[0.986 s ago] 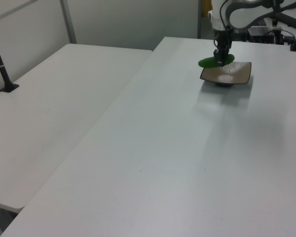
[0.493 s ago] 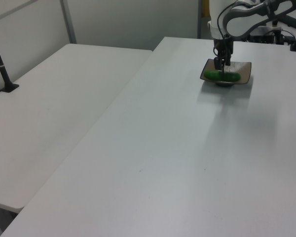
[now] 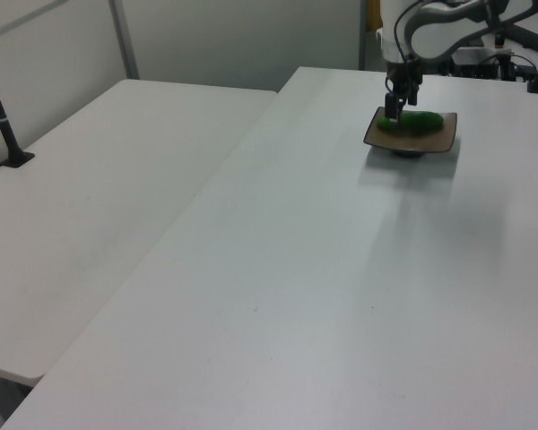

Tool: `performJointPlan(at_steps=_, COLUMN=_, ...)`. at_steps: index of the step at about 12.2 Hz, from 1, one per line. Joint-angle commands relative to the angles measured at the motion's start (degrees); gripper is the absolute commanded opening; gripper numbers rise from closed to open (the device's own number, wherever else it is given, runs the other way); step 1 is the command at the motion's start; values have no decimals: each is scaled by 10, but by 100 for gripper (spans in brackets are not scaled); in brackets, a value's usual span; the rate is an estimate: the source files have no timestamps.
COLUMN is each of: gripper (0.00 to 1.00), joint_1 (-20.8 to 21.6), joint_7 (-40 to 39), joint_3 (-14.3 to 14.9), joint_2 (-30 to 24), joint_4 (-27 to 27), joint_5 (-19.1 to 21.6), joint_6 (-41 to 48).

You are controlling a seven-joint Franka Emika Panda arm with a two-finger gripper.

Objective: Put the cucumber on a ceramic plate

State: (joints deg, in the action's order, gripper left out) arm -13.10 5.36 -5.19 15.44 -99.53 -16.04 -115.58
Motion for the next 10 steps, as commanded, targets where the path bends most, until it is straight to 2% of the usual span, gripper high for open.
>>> performJointPlan(at_steps=1, gripper=100, joint_1=2, joint_7=-4, joint_3=1, joint_2=-51, joint_4=8, joint_5=85, joint_6=-2)
performJointPlan(at_steps=2, gripper=100, joint_1=2, joint_7=-5, joint_3=1, joint_2=-67, joint_4=11, joint_5=119, joint_6=8)
performJointPlan(at_steps=5, gripper=100, joint_1=4, joint_7=-9, joint_3=3, joint_2=-109, joint_4=11, joint_5=175, joint_6=57)
performJointPlan(at_steps=6, gripper=100, joint_1=20, joint_7=-10, joint_3=23, joint_2=-124, joint_4=10, joint_5=193, joint_6=62)
performJointPlan(at_steps=7, gripper=100, joint_1=54, joint_7=-11, joint_3=59, joint_2=-133, joint_4=7, joint_5=198, joint_6=62)
performJointPlan(at_steps=8, gripper=100, joint_1=81, joint_7=-23, joint_3=81, joint_2=-134, joint_4=7, joint_5=198, joint_6=62)
performJointPlan(at_steps=10, gripper=100, joint_1=94, joint_7=-49, joint_3=89, joint_2=-135, joint_4=7, joint_5=199, joint_6=62)
